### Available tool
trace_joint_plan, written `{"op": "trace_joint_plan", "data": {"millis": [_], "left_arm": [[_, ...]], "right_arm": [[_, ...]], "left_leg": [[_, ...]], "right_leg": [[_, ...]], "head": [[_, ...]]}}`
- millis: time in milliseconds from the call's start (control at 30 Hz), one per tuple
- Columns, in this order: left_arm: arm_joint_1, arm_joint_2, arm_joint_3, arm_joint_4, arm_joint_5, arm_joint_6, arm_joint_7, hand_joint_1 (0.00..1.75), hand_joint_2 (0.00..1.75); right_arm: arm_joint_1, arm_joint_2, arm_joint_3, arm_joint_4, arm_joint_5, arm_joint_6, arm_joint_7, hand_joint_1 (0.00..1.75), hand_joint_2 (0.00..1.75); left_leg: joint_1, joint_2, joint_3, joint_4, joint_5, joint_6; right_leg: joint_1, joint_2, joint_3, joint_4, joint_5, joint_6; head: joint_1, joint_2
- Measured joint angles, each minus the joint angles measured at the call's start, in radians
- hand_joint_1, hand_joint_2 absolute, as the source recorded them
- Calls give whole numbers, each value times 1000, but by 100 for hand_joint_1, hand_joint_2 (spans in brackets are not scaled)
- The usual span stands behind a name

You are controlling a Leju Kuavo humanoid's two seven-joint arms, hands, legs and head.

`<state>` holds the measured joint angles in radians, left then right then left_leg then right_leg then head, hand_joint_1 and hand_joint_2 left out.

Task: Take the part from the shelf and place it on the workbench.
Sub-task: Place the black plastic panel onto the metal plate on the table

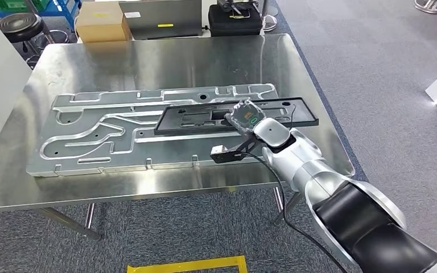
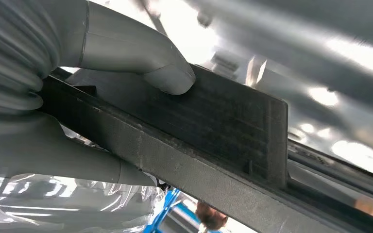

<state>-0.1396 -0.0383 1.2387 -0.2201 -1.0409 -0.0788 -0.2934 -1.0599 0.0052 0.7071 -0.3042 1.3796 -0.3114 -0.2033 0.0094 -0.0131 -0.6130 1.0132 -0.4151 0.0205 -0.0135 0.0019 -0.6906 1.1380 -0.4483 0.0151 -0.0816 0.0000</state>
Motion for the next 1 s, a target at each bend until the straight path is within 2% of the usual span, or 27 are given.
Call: {"op": "trace_joint_plan", "data": {"millis": [33, 67, 133, 200, 233, 267, 333, 367, 400, 433, 500, 533, 600, 667, 733, 767, 867, 900, 933, 967, 1000], "left_arm": [[0, 0, -4, 0, -5, 3, -2, 0, 175], [-1, 0, -9, 0, -11, 7, -4, 0, 175], [-1, 0, -18, 0, -22, 13, -5, 0, 175], [-1, 1, -27, 0, -31, 18, -4, 0, 175], [0, 2, -31, 0, -33, 20, -3, 0, 175], [0, 2, -34, 0, -35, 23, -2, 0, 175], [1, 2, -38, 0, -35, 26, 0, 0, 175], [2, 2, -40, 0, -36, 28, 0, 0, 175], [4, 3, -41, 0, -36, 30, 0, 0, 175], [5, 3, -41, 0, -37, 33, 0, 0, 175], [5, 4, -43, 0, -43, 40, 2, 0, 175], [4, 5, -44, 0, -45, 43, 4, 0, 175], [1, 5, -48, 0, -49, 48, 9, 0, 87], [0, 5, -50, 0, -49, 54, 10, 0, 0], [0, 5, -50, 0, -47, 60, 10, 0, 0], [0, 5, -50, 0, -46, 62, 10, 0, 0], [4, 5, -50, 0, -44, 64, 9, 0, 0], [6, 5, -50, 0, -43, 64, 8, 0, 0], [8, 5, -50, 0, -43, 64, 8, 0, 0], [10, 5, -50, 0, -42, 64, 8, 0, 0], [11, 4, -50, 0, -42, 64, 8, 0, 0]], "right_arm": [[9, 1, -1, 2, -10, -16, -4, 175, 175], [18, 1, -4, 4, -20, -33, -7, 175, 175], [42, 0, -16, 8, -41, -64, -15, 175, 175], [66, -3, -31, 12, -61, -88, -27, 175, 175], [75, -4, -39, 13, -70, -96, -34, 175, 175], [83, -5, -46, 14, -79, -102, -40, 131, 131], [101, -4, -58, 16, -93, -112, -49, 44, 44], [111, -4, -64, 17, -99, -117, -53, 0, 0], [119, -4, -69, 17, -105, -121, -56, 0, 0], [126, -4, -74, 17, -111, -125, -59, 0, 0], [134, -4, -84, 17, -120, -134, -66, 0, 0], [136, -4, -89, 17, -124, -138, -69, 0, 0], [137, -4, -99, 17, -132, -147, -77, 0, 0], [142, -3, -111, 17, -142, -164, -87, 0, 0], [146, -2, -129, 16, -161, -185, -107, 0, 0], [147, 0, -140, 16, -174, -199, -121, 0, 0], [156, 9, -188, 7, -234, -266, -194, 0, 0], [160, 13, -208, -1, -265, -290, -234, 0, 0], [163, 18, -229, -13, -298, -309, -276, 0, 0], [163, 24, -252, -30, -334, -319, -317, 0, 0], [162, 29, -274, -52, -375, -320, -356, 0, 0]], "left_leg": [[-2, 0, 1, 4, -4, -4], [-3, 0, 1, 6, -8, -9], [-4, 0, 2, 6, -12, -19], [-2, 2, 2, 10, -20, -29], [-2, 4, -4, 30, -34, -35], [0, 5, -21, 71, -58, -40], [2, 6, -80, 200, -118, -49], [3, 6, -108, 257, -137, -52], [4, 7, -123, 283, -138, -53], [4, 7, -116, 267, -119, -54], [6, 7, -56, 142, -53, -51], [4, 7, -23, 76, -30, -47], [1, 6, 10, 12, -17, -34], [0, 6, 11, 9, -16, -20], [2, 6, 13, 3, -10, -7], [4, 7, 13, 0, -7, -1], [2, 8, 11, -1, -5, 6], [1, 7, 10, 0, -5, 7], [1, 7, 10, 0, -6, 6], [0, 6, 10, 2, -6, 6], [0, 6, 11, 3, -7, 5]], "right_leg": [[2, -1, 25, -59, 23, -3], [5, -1, 42, -96, 34, -7], [11, 0, 48, -112, 33, -14], [7, 0, 55, -119, 34, -24], [5, 0, 59, -124, 35, -30], [2, 0, 64, -127, 36, -35], [3, 0, 68, -128, 33, -40], [4, 1, 69, -128, 32, -41], [4, 1, 71, -127, 31, -41], [4, 2, 73, -126, 29, -40], [3, 5, 77, -122, 24, -35], [5, 7, 78, -119, 21, -30], [8, 9, 79, -116, 19, -20], [8, 11, 80, -120, 21, -9], [6, 9, 75, -105, 9, 2], [5, 7, 61, -73, -13, 6], [2, 5, -28, 117, -106, 14], [2, 4, -48, 160, -117, 15], [1, 4, -52, 167, -108, 15], [1, 4, -35, 132, -80, 12], [2, 4, -4, 67, -43, 7]], "head": [[0, 0], [0, 0], [0, 0], [0, 0], [0, 0], [0, 0], [0, 0], [0, 0], [0, 0], [0, 0], [0, 0], [0, 0], [0, 0], [0, 0], [0, 0], [0, 0], [0, 0], [0, 0], [0, 0], [0, 0], [0, 0]]}}
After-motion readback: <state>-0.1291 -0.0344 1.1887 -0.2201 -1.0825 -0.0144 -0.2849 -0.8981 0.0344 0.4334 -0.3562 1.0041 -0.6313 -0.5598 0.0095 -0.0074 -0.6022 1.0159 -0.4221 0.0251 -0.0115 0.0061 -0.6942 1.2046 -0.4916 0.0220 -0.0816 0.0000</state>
